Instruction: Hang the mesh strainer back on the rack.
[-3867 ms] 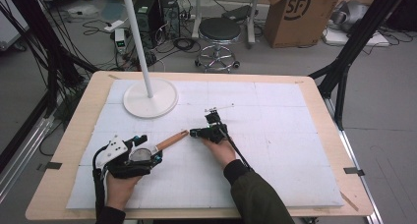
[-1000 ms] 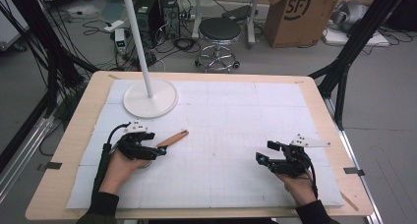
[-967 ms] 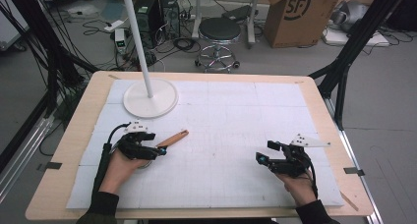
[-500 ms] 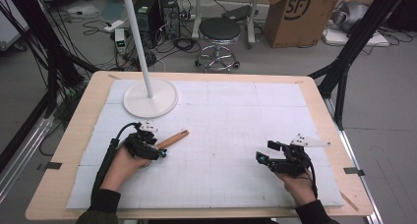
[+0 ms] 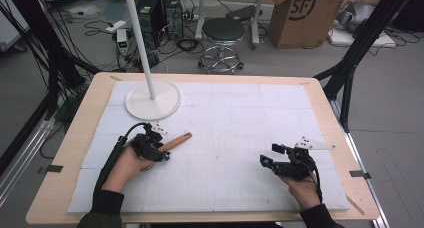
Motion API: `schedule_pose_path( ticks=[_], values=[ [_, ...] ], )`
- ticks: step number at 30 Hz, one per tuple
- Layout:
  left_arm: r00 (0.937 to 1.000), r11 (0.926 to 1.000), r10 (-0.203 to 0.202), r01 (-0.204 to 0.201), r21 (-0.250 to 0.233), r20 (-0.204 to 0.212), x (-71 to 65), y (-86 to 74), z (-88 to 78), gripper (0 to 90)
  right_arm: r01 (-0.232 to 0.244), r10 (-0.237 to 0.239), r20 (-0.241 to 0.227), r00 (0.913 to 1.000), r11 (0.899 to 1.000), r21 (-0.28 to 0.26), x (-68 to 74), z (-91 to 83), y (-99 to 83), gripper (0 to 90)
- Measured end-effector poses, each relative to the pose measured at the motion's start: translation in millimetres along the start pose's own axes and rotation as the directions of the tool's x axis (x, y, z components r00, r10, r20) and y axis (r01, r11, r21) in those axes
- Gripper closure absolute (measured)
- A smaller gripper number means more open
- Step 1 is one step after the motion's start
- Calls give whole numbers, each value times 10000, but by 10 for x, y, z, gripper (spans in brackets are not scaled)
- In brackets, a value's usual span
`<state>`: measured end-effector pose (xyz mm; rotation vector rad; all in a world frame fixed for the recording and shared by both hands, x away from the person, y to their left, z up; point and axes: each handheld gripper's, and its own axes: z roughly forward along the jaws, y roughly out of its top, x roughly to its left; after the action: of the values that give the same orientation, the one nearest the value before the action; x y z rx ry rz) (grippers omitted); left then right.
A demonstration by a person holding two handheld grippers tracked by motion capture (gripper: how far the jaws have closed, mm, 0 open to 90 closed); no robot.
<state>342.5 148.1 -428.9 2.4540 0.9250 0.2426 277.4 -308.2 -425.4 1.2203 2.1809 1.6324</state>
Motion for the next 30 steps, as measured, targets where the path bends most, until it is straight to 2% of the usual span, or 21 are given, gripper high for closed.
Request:
schedule_pose_path(
  ticks=[4,6,7,9,14,20,26,30],
  values=[
    [9999,9990,112,-109,441,-63,-7,61,7,544,22,-22,-41,10000,10000,9,6,5,-2,178],
    [9999,9987,95,-89,504,-125,-21,81,14,567,42,-42,-35,10000,10000,-30,4,5,-3,178],
    [9998,9982,203,-199,568,-59,-25,88,10,584,74,-74,-38,10000,10000,-7,2,1,-2,178],
    [9998,9980,190,-190,598,-2,-33,105,15,679,34,-35,-29,10000,10000,-42,4,-3,2,178],
    [9996,9941,209,-185,1069,-208,-70,169,25,691,-54,55,27,10000,9994,-330,-20,-55,24,178],
    [9987,9954,-15,63,955,-504,-109,156,29,695,-40,41,29,10000,9992,-389,-20,-70,26,178],
    [9985,9939,-47,106,1094,-546,-109,175,34,696,12,-10,35,10000,9990,-453,-1,-66,35,179],
    [9985,9957,-129,177,910,-524,-108,153,36,697,56,-53,45,10000,9989,-473,-2,-55,42,178]
  ],
)
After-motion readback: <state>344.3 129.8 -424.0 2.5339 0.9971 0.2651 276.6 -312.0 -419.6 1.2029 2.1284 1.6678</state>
